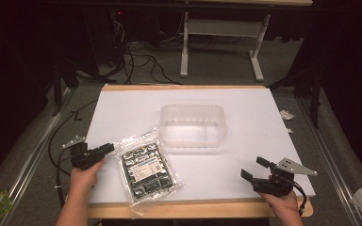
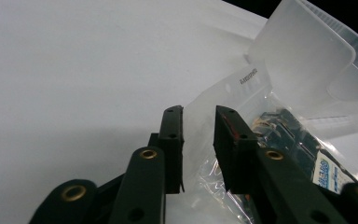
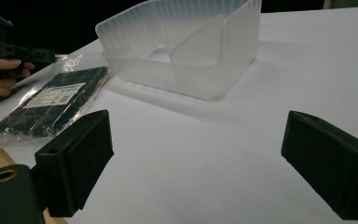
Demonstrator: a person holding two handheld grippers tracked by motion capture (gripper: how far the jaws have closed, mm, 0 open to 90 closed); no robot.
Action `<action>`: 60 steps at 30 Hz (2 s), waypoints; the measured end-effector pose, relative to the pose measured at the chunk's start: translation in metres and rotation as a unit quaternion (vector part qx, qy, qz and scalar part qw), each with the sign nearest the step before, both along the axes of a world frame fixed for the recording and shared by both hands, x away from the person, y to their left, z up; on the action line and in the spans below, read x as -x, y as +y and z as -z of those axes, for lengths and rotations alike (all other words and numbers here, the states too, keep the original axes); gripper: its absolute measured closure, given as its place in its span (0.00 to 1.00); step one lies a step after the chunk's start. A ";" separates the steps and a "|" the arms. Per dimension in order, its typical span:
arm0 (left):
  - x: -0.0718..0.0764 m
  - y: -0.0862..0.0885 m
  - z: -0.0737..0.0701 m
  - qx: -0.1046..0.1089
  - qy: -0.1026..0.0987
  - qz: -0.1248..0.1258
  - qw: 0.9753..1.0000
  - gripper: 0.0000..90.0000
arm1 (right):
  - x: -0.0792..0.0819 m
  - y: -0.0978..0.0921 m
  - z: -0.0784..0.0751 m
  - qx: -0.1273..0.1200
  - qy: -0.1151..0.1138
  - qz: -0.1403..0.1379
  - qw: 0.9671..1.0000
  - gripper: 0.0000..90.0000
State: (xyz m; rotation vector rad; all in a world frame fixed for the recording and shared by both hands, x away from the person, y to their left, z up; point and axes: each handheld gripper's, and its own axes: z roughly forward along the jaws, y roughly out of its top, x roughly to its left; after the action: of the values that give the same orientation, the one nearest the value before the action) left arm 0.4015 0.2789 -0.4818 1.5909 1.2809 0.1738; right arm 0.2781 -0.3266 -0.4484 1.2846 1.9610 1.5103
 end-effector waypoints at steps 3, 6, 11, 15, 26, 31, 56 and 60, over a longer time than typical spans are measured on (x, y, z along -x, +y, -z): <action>0.004 -0.003 -0.002 -0.017 -0.016 0.003 1.000 0.91 | 0.000 0.000 0.000 0.000 0.000 0.000 1.000 0.10; 0.006 -0.004 -0.003 -0.027 -0.019 0.004 0.999 0.95 | 0.000 0.000 0.000 0.000 0.000 -0.001 1.000 0.10; 0.009 -0.010 -0.006 -0.052 -0.030 0.002 0.998 1.00 | -0.001 0.001 0.001 0.000 0.001 -0.003 1.000 0.11; 0.013 -0.016 -0.011 -0.078 -0.044 0.002 0.996 1.00 | -0.001 0.000 0.001 0.001 0.000 -0.004 1.000 0.11; 0.038 -0.028 -0.041 -0.099 -0.111 -0.042 0.988 1.00 | 0.002 0.000 -0.002 0.000 -0.005 -0.001 1.000 0.11; 0.051 -0.031 -0.057 -0.095 -0.144 -0.061 0.983 1.00 | 0.003 0.002 -0.003 0.003 -0.010 -0.002 1.000 0.11; 0.095 -0.043 -0.090 -0.094 -0.250 -0.054 0.962 1.00 | -0.011 0.069 -0.017 0.019 0.000 -0.074 0.997 0.13; 0.095 -0.044 -0.092 -0.093 -0.255 -0.050 0.961 1.00 | -0.022 0.088 -0.019 0.015 0.005 -0.094 0.995 0.13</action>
State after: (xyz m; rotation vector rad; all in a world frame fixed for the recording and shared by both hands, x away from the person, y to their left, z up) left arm 0.3060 0.2348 -0.3898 1.5038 0.9567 0.7380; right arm 0.3000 -0.2385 -0.4296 1.1243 2.1553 1.5540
